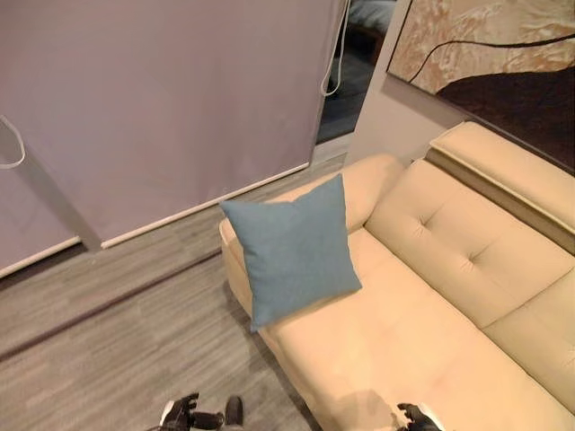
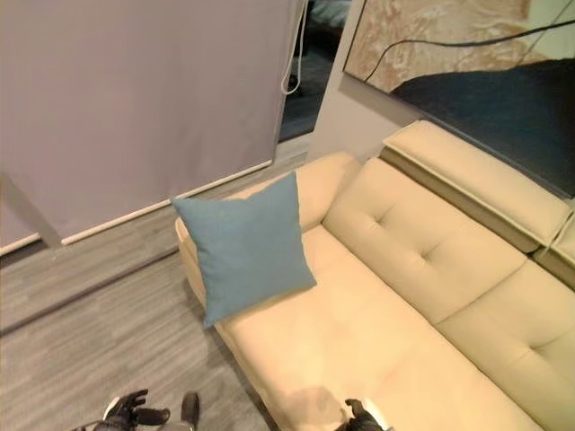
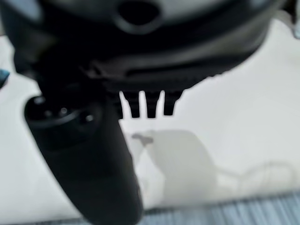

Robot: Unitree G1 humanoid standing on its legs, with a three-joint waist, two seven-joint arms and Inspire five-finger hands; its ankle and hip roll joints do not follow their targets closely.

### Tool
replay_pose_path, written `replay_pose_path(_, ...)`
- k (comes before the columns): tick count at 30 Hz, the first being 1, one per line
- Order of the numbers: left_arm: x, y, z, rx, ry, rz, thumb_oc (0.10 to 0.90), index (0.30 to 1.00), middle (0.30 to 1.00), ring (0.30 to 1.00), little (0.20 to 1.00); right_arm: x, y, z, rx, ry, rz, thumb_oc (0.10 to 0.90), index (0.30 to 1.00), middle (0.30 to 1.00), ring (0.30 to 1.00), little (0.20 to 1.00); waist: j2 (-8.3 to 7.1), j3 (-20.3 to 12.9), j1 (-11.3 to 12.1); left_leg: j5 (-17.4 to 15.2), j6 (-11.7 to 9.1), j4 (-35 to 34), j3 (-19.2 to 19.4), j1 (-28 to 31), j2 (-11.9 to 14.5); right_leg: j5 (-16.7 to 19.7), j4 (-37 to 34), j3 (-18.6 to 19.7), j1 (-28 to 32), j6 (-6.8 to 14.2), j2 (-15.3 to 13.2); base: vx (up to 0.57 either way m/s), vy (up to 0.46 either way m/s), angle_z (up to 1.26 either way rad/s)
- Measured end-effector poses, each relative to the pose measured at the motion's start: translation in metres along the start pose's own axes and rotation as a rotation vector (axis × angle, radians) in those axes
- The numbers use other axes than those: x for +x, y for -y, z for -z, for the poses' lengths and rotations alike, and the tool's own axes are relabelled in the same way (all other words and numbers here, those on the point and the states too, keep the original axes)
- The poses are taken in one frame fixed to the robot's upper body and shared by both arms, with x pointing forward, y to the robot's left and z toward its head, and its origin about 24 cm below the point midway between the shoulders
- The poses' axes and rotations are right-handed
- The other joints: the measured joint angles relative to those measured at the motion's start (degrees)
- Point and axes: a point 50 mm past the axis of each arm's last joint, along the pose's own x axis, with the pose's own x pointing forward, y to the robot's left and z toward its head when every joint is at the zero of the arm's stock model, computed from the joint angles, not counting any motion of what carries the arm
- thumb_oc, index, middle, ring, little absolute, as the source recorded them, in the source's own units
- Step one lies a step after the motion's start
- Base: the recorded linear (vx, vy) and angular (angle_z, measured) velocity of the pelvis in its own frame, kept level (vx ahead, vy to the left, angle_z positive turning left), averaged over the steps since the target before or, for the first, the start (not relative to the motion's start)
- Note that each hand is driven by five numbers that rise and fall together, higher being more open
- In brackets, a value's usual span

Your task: Pick up all the scattered cushions and arrange them neatly on the sofa.

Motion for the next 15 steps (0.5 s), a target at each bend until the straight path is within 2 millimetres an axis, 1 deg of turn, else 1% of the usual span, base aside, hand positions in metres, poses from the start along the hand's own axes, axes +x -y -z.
replay_pose_path(1,0.001,-0.002,-0.004,0.002,0.008,-0.004,0.800,0.900,0.900,0.900,0.900,-0.001,-0.004,0.002,0.003,-0.004,-0.010,0.800,0.900,0.900,0.900,0.900,-0.42,-0.27,0.08,-0.07,1.61,-1.32,0.34,1.44,-1.55,-1.08,3.46,0.40,-1.12,1.55,-1.83,0.18,0.225,-0.10)
replay_pose_path(2,0.001,-0.003,-0.004,0.003,0.009,-0.007,0.800,0.900,0.900,0.900,0.900,-0.001,-0.005,0.000,0.005,0.001,-0.013,0.800,0.900,0.900,0.900,0.900,-0.38,-0.32,0.10,-0.34,2.19,-1.82,0.49,2.01,-2.01,-1.58,5.82,0.46,-2.01,2.26,-2.40,0.16,0.212,-0.09)
replay_pose_path(3,0.002,-0.005,-0.006,0.004,0.013,-0.011,0.800,0.900,0.900,0.900,0.900,0.000,-0.005,-0.005,0.008,0.012,-0.012,0.800,0.900,0.900,0.900,0.900,0.12,-0.02,0.16,-0.57,2.82,-2.35,0.72,2.71,-2.14,-2.25,10.08,0.56,-3.49,3.26,-2.88,0.06,0.092,-0.10)
replay_pose_path(4,0.002,-0.005,-0.006,0.006,0.014,-0.011,0.800,0.900,0.900,0.900,0.900,0.001,-0.003,-0.010,0.009,0.025,-0.008,0.800,0.900,0.900,0.900,0.900,0.98,0.56,0.14,-0.75,3.56,-2.80,0.81,3.76,-1.97,-2.79,16.25,0.60,-6.05,4.10,-3.13,0.03,0.127,-0.07)
replay_pose_path(5,0.002,-0.006,-0.006,0.008,0.015,-0.013,0.800,0.900,0.900,0.900,0.900,0.001,-0.002,-0.015,0.011,0.038,-0.006,0.800,0.900,0.900,0.900,0.900,1.76,1.07,0.12,-0.87,3.76,-3.01,0.83,4.62,-1.72,-4.46,22.95,0.54,-9.20,5.67,-3.66,0.00,0.086,0.01)
replay_pose_path(6,0.003,-0.010,-0.013,0.008,0.036,-0.024,0.800,0.900,0.900,0.900,0.900,0.001,-0.003,-0.018,0.014,0.049,-0.008,0.800,0.900,0.900,0.900,0.900,2.08,1.30,0.06,-1.64,4.67,-2.76,0.62,5.06,-2.26,-3.51,27.59,1.25,-11.99,7.36,-4.01,0.05,0.141,0.02)
replay_pose_path(7,0.003,-0.014,-0.017,0.008,0.052,-0.033,0.800,0.900,0.900,0.900,0.900,0.002,-0.002,-0.023,0.015,0.062,-0.006,0.800,0.900,0.900,0.900,0.900,1.33,1.58,0.21,-2.12,5.32,-2.25,0.80,5.17,-2.81,-2.67,32.96,2.28,-14.72,7.33,-4.94,0.08,0.074,0.20)
replay_pose_path(8,0.004,-0.017,-0.023,0.012,0.073,-0.042,0.800,0.900,0.900,0.900,0.900,0.003,0.002,-0.031,0.024,0.092,0.011,0.800,0.900,0.900,0.900,0.900,1.98,2.23,0.00,-2.78,6.00,-2.25,0.08,5.55,-2.78,-3.59,38.18,2.67,-17.47,8.23,-5.58,0.13,0.077,0.07)
replay_pose_path(9,0.004,-0.018,-0.024,0.012,0.078,-0.050,0.800,0.900,0.900,0.900,0.900,0.003,0.005,-0.034,0.030,0.101,0.018,0.800,0.900,0.900,0.900,0.900,2.01,2.26,0.39,-2.89,6.25,-3.12,0.36,6.38,-2.79,-3.96,37.55,2.58,-18.60,8.15,-5.66,0.18,0.003,0.15)
replay_pose_path(10,0.004,-0.021,-0.023,0.004,0.076,-0.065,0.800,0.900,0.900,0.900,0.900,0.004,0.008,-0.041,0.033,0.123,0.025,0.800,0.900,0.900,0.900,0.900,2.12,2.35,0.22,-2.78,5.86,-3.68,0.23,7.57,-2.85,-3.91,31.52,1.95,-19.34,8.19,-5.48,0.18,-0.041,-0.06)
replay_pose_path(11,0.004,-0.021,-0.024,-0.003,0.076,-0.064,0.800,0.900,0.900,0.900,0.900,0.004,0.009,-0.044,0.035,0.132,0.026,0.800,0.900,0.900,0.900,0.900,2.18,2.39,0.22,-3.04,5.62,-3.80,0.19,7.88,-2.85,-3.76,27.44,1.97,-19.57,7.94,-5.08,0.15,-0.061,0.06)
replay_pose_path(12,0.004,-0.020,-0.025,-0.016,0.083,-0.064,0.800,0.900,0.900,0.900,0.900,0.004,0.009,-0.044,0.037,0.136,0.027,0.800,0.900,0.900,0.900,0.900,2.26,2.49,0.16,-3.16,5.35,-3.81,0.08,8.00,-2.85,-2.94,21.93,1.92,-19.91,7.11,-4.61,0.14,-0.086,0.11)
replay_pose_path(13,0.004,-0.023,-0.029,-0.047,0.092,-0.072,0.800,0.900,0.900,0.900,0.900,0.004,0.009,-0.046,0.042,0.150,0.026,0.800,0.900,0.900,0.900,0.900,1.24,2.01,0.06,-3.51,4.39,-3.80,-0.15,8.08,-3.17,3.08,11.66,1.73,-19.02,6.48,-3.73,0.14,-0.084,0.22)
replay_pose_path(14,0.003,-0.023,-0.030,-0.083,0.106,-0.077,0.800,0.900,0.900,0.900,0.900,0.004,0.008,-0.044,0.052,0.137,0.025,0.800,0.900,0.900,0.900,0.900,0.88,1.78,0.13,-3.79,3.95,-3.81,-0.52,8.54,-3.52,7.09,8.82,1.78,-17.72,4.31,-3.73,0.14,-0.094,0.19)
replay_pose_path(15,0.002,-0.019,-0.034,-0.116,0.134,-0.076,0.800,0.900,0.900,0.900,0.900,0.004,0.011,-0.044,0.069,0.134,0.033,0.800,0.900,0.900,0.900,0.900,1.35,1.97,0.17,-4.13,3.41,-3.79,-0.93,9.19,-3.03,8.81,6.44,1.55,-15.99,2.78,-2.85,0.09,-0.081,0.08)
